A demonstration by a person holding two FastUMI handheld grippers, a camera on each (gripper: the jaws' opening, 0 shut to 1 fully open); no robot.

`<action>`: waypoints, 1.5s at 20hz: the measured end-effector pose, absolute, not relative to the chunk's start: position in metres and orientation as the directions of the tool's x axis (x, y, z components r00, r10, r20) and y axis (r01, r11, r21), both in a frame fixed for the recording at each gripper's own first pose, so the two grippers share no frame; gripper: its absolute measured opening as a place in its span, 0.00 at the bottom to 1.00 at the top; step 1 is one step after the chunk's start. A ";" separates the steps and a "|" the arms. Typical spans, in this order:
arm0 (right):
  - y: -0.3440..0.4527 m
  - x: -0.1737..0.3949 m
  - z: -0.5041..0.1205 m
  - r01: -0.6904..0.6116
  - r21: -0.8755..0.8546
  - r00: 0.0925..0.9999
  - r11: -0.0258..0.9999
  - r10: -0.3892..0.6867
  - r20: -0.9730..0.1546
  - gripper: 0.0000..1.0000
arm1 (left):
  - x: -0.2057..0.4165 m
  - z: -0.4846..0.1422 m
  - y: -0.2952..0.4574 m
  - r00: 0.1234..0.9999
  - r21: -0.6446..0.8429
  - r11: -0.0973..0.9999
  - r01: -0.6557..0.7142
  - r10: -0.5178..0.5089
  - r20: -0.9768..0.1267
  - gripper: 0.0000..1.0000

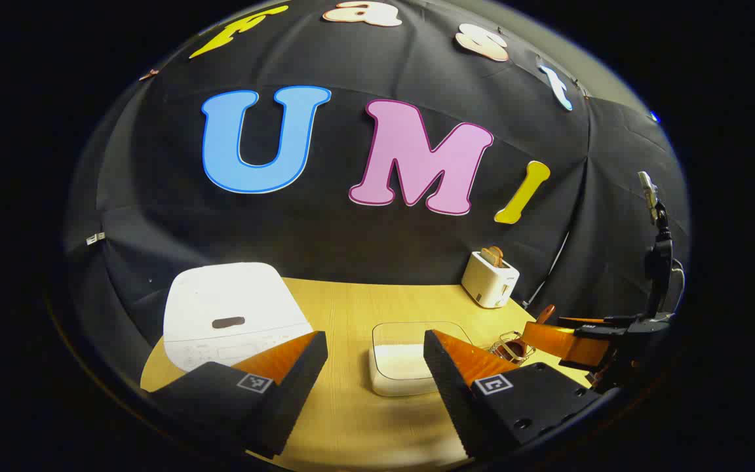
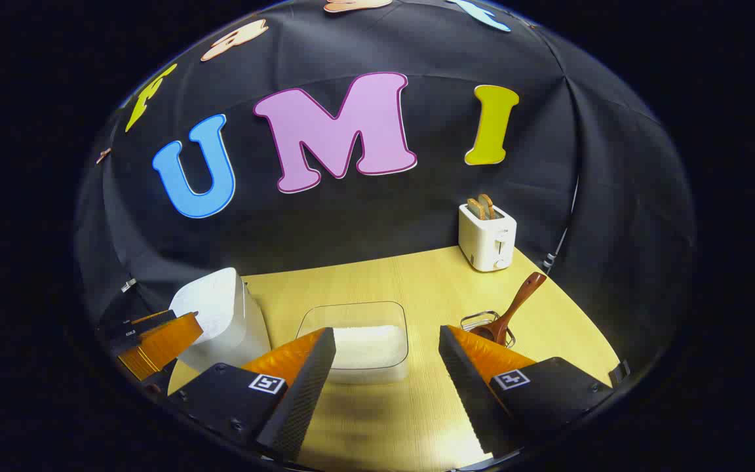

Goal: Close the left gripper, press the button to open the rice cooker; take a wooden spoon from the chopstick holder with the right hand, scoop a spoonful of rice and pour it into the rice cooker, then put the wooden spoon back into the chopstick holder.

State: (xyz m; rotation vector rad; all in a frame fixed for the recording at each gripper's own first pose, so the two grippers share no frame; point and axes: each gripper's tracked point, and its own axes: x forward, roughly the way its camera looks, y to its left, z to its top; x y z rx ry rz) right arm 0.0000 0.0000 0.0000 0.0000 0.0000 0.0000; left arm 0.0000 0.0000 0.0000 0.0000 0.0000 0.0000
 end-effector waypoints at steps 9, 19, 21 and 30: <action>0.003 0.011 0.001 -0.011 0.003 1.000 1.000 0.011 -0.007 0.98 | 0.004 0.010 0.010 0.999 0.023 0.999 -0.023 0.023 0.024 0.96; -0.002 0.023 0.003 -0.005 0.005 1.000 1.000 0.005 -0.016 0.99 | 0.013 0.019 0.034 0.997 -0.002 0.998 -0.068 0.068 0.047 0.95; 0.000 0.022 0.002 -0.011 0.002 1.000 1.000 0.011 -0.020 0.99 | 0.014 0.014 0.040 0.997 -0.015 0.997 -0.077 0.077 0.027 0.93; -0.003 0.014 -0.007 0.000 0.015 0.999 1.000 0.000 -0.035 0.99 | 0.016 0.023 0.105 0.983 -0.022 0.983 -0.183 0.183 0.008 0.12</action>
